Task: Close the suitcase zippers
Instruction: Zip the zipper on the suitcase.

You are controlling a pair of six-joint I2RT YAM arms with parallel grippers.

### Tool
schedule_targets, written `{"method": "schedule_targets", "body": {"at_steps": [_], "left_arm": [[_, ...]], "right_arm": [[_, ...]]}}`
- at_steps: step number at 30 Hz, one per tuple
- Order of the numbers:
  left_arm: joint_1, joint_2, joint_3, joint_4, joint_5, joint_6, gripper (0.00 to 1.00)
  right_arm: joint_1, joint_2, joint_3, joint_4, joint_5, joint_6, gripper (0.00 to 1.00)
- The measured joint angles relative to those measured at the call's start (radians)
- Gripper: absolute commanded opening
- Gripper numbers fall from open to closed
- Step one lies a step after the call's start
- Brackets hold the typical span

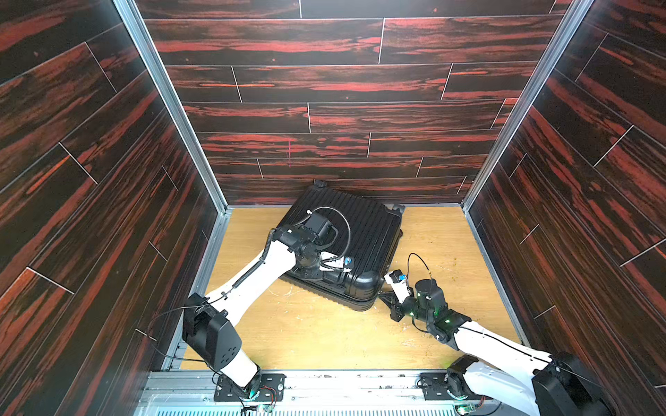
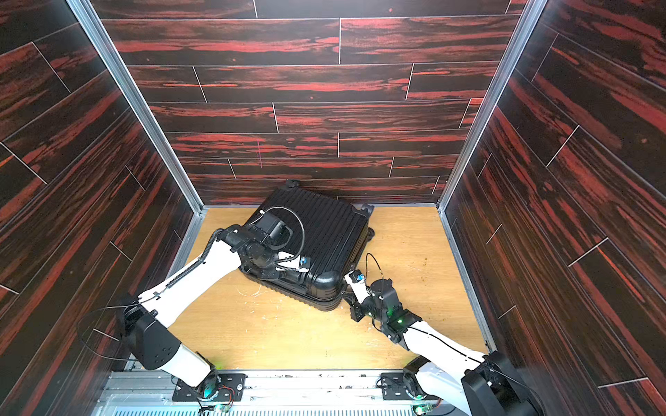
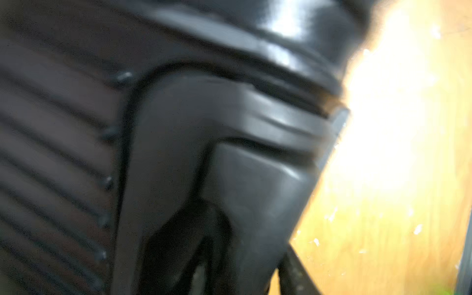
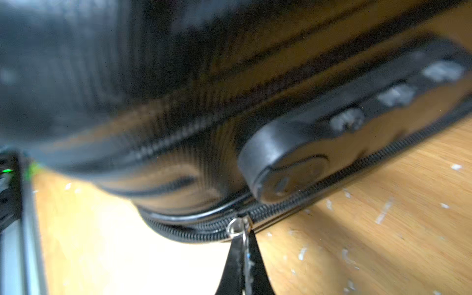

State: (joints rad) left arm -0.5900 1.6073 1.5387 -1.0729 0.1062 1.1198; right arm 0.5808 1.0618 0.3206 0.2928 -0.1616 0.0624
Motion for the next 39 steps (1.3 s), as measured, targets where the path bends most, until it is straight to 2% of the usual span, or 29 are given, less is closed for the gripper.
{"method": "schedule_targets", "body": {"at_steps": [2, 5, 15, 27, 39], "left_arm": [[-0.009, 0.000, 0.005, -0.019, 0.028, 0.002, 0.26], [-0.021, -0.001, 0.016, -0.060, 0.051, -0.075, 0.25], [-0.051, 0.003, 0.036, -0.066, 0.011, -0.207, 0.24], [-0.077, 0.037, 0.083, -0.017, 0.005, -0.350, 0.23], [-0.143, 0.109, 0.134, 0.066, -0.020, -0.557, 0.21]], "right_arm": [[-0.010, 0.000, 0.000, 0.003, 0.017, 0.000, 0.00], [-0.014, 0.000, 0.004, 0.003, 0.023, 0.000, 0.00], [-0.017, -0.033, 0.002, -0.029, -0.006, -0.014, 0.00], [-0.019, -0.052, -0.002, -0.041, -0.116, -0.021, 0.00], [-0.002, 0.023, -0.002, 0.063, -0.063, -0.003, 0.00]]}}
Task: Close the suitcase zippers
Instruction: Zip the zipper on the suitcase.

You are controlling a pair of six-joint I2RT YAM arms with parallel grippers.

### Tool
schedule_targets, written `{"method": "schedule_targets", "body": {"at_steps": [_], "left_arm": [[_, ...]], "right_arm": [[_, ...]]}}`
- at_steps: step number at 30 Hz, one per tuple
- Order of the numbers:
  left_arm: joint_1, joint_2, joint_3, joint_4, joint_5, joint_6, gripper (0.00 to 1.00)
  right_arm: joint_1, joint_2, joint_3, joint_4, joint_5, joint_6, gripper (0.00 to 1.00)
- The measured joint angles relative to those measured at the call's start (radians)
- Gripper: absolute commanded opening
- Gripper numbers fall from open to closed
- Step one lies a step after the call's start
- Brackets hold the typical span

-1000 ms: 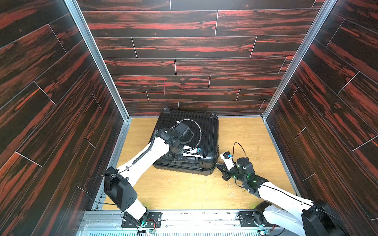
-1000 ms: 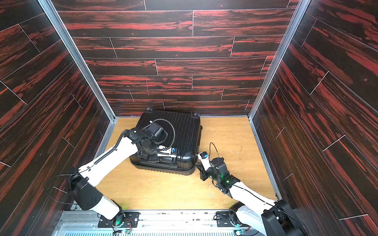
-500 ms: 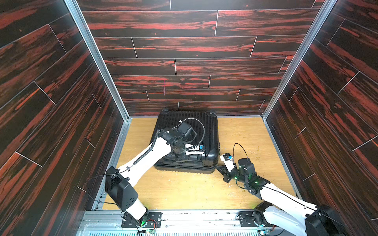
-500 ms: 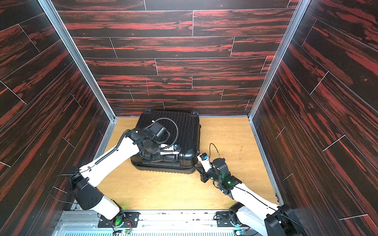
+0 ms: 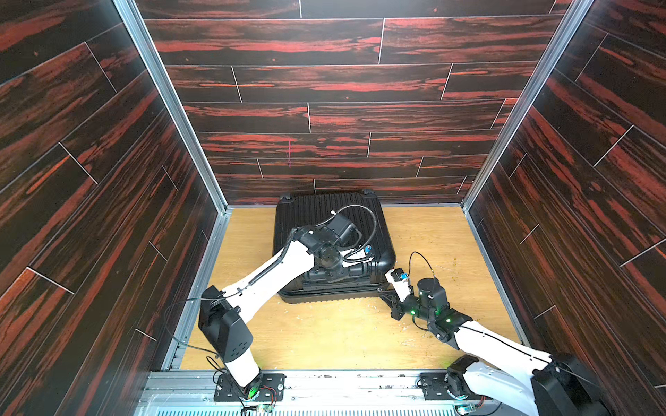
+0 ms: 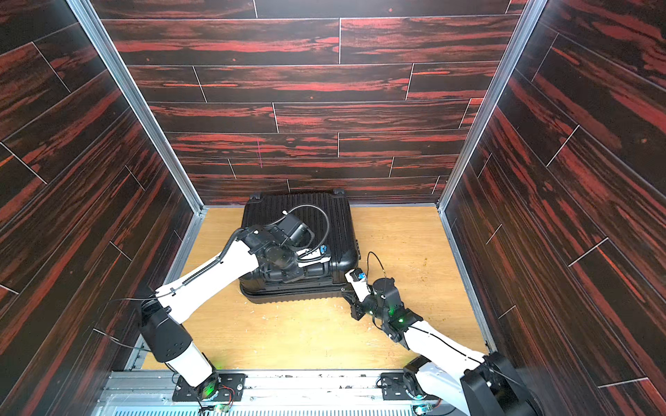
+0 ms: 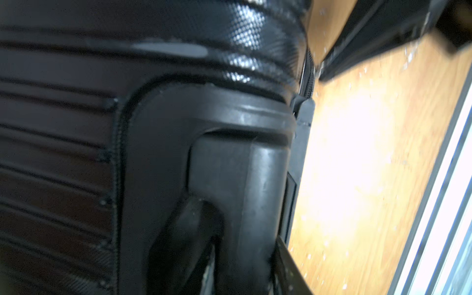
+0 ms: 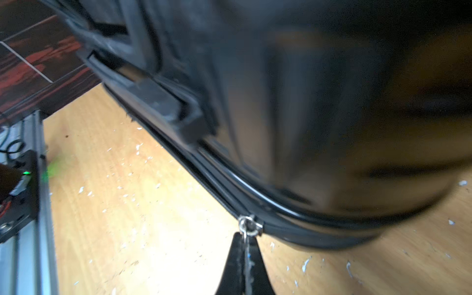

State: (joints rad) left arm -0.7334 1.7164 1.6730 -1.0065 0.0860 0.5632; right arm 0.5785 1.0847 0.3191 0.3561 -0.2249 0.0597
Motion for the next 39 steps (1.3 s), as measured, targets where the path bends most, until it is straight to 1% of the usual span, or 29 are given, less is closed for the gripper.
{"method": "schedule_targets", "body": {"at_steps": [7, 15, 22, 29, 31, 39], "left_arm": [[-0.014, 0.080, 0.085, 0.012, 0.012, -0.148, 0.19], [-0.027, 0.178, 0.212, -0.003, 0.030, -0.270, 0.20], [-0.037, 0.278, 0.352, -0.032, 0.045, -0.348, 0.20], [-0.047, 0.380, 0.490, -0.019, 0.055, -0.428, 0.20], [-0.048, 0.406, 0.521, -0.009, 0.055, -0.451, 0.20], [-0.048, 0.457, 0.608, -0.063, 0.036, -0.485, 0.20]], "right_arm": [[0.011, 0.079, 0.002, 0.113, 0.043, -0.001, 0.00], [0.018, 0.141, 0.008, 0.198, 0.068, -0.037, 0.00], [0.056, 0.185, 0.040, 0.209, 0.085, -0.070, 0.00], [0.119, 0.217, 0.075, 0.199, 0.077, -0.099, 0.00], [0.140, 0.223, 0.088, 0.189, 0.088, -0.105, 0.00], [0.158, 0.237, 0.109, 0.166, 0.145, -0.107, 0.00]]}}
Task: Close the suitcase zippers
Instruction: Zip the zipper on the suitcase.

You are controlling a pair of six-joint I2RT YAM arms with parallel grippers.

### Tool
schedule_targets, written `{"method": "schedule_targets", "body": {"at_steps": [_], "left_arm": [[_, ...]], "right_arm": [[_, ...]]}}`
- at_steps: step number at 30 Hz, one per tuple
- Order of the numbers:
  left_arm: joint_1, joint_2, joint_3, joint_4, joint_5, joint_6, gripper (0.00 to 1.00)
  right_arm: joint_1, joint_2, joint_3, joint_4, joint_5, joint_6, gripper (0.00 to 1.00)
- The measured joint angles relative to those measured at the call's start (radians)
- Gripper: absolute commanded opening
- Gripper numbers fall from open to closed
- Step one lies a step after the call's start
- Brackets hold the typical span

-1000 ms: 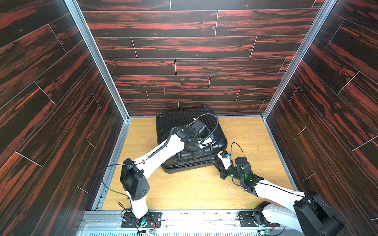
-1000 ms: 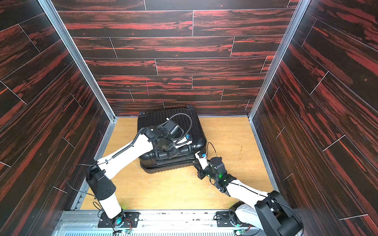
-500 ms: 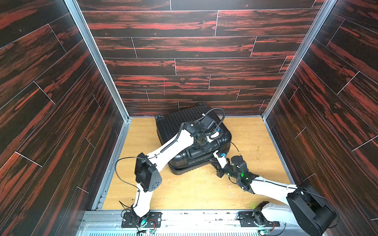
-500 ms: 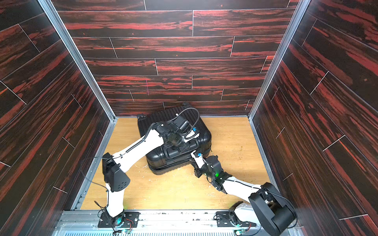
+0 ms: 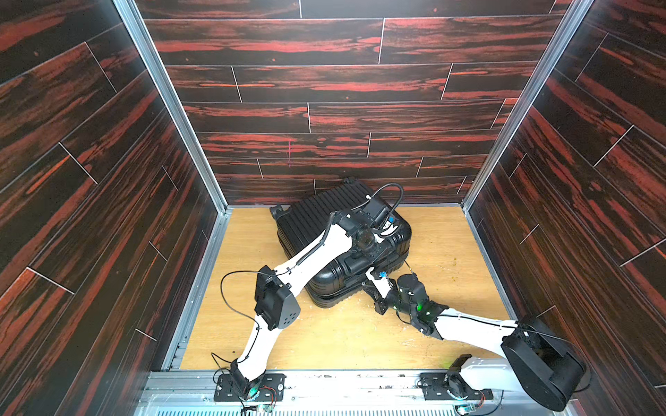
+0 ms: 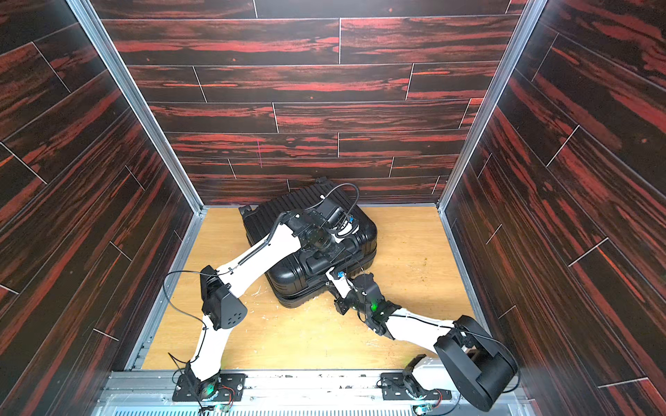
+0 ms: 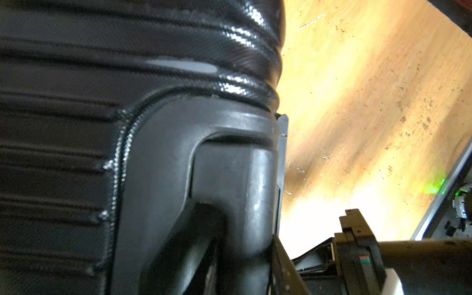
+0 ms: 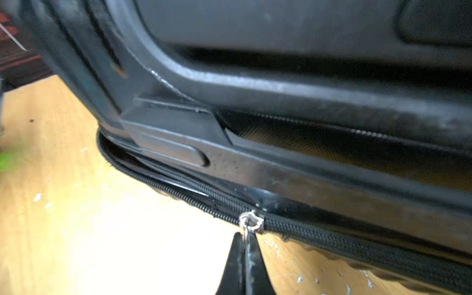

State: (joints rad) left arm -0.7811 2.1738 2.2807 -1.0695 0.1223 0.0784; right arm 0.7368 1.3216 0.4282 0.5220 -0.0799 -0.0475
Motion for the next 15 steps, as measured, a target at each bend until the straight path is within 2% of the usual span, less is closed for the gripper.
{"method": "schedule_targets", "body": {"at_steps": [9, 15], "left_arm": [[0.000, 0.037, 0.064, -0.044, -0.002, -0.023, 0.19], [0.000, 0.117, 0.146, 0.109, -0.024, -0.107, 0.19]], "right_arm": [[0.040, 0.005, 0.019, -0.029, 0.056, -0.002, 0.00], [0.145, 0.038, 0.055, -0.046, -0.054, -0.008, 0.00]]}}
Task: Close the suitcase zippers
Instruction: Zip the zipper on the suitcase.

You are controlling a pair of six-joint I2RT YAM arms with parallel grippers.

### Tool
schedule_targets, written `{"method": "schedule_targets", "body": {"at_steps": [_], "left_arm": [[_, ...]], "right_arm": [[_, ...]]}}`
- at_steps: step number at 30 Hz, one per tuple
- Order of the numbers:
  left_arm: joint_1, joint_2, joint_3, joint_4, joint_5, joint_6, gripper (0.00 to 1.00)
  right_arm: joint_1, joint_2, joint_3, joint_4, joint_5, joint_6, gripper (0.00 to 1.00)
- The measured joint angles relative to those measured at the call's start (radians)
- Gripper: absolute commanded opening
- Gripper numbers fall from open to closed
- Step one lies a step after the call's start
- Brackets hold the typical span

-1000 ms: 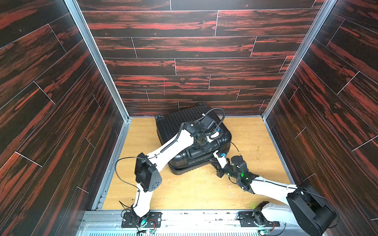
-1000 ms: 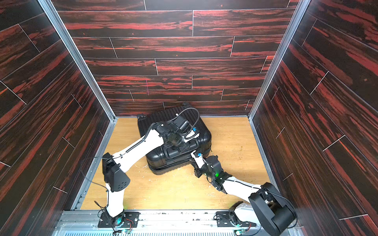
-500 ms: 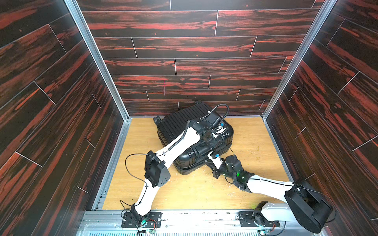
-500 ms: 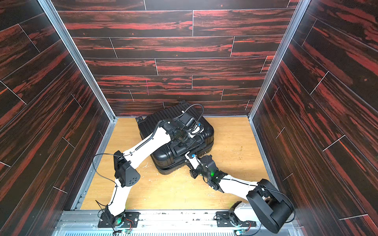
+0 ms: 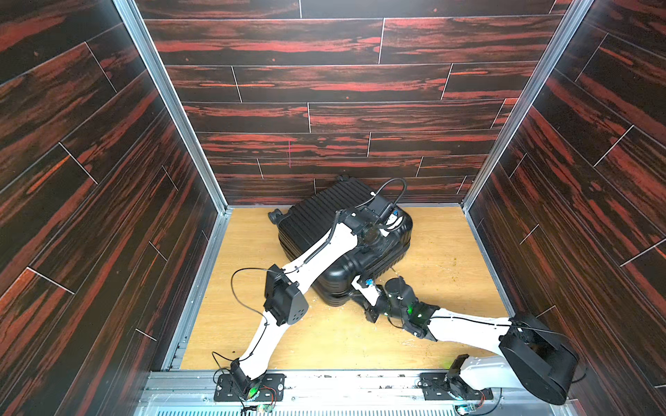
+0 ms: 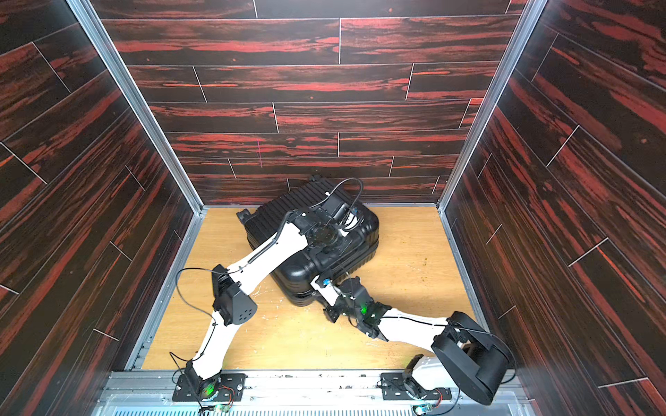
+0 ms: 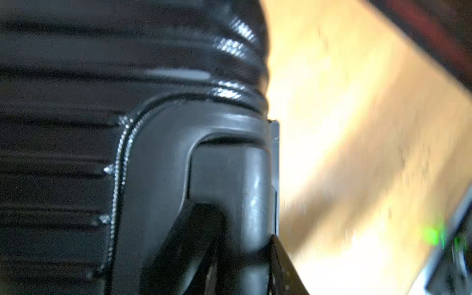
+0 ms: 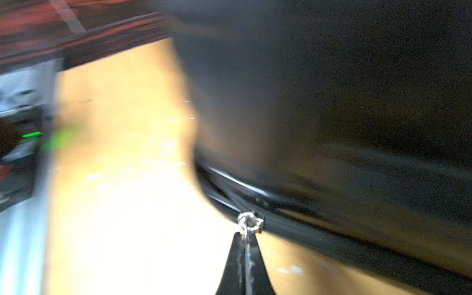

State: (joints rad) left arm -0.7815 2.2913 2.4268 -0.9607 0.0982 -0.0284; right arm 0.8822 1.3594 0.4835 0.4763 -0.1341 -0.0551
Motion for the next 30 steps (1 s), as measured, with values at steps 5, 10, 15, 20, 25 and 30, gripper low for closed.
{"method": "schedule_targets", "body": {"at_steps": [5, 10, 15, 20, 25, 30], "left_arm": [[-0.002, 0.040, 0.048, 0.019, -0.014, -0.051, 0.19], [-0.006, 0.048, 0.058, 0.033, -0.030, -0.085, 0.19], [-0.012, 0.059, 0.064, 0.058, -0.056, -0.122, 0.18], [-0.013, 0.086, 0.107, 0.064, -0.077, -0.153, 0.26], [-0.008, 0.102, 0.122, 0.115, -0.103, -0.156, 0.60], [-0.009, 0.078, 0.092, 0.144, -0.114, -0.146, 0.75]], "right_arm": [[0.008, 0.010, 0.008, -0.006, -0.010, -0.002, 0.00], [0.018, 0.010, 0.013, -0.003, -0.010, 0.006, 0.00], [0.037, 0.021, 0.030, -0.006, 0.016, 0.021, 0.00], [0.064, 0.045, 0.062, -0.013, 0.080, 0.047, 0.00], [0.093, 0.045, 0.065, -0.021, 0.142, 0.061, 0.00], [0.098, 0.045, 0.060, -0.010, 0.172, 0.078, 0.00]]}}
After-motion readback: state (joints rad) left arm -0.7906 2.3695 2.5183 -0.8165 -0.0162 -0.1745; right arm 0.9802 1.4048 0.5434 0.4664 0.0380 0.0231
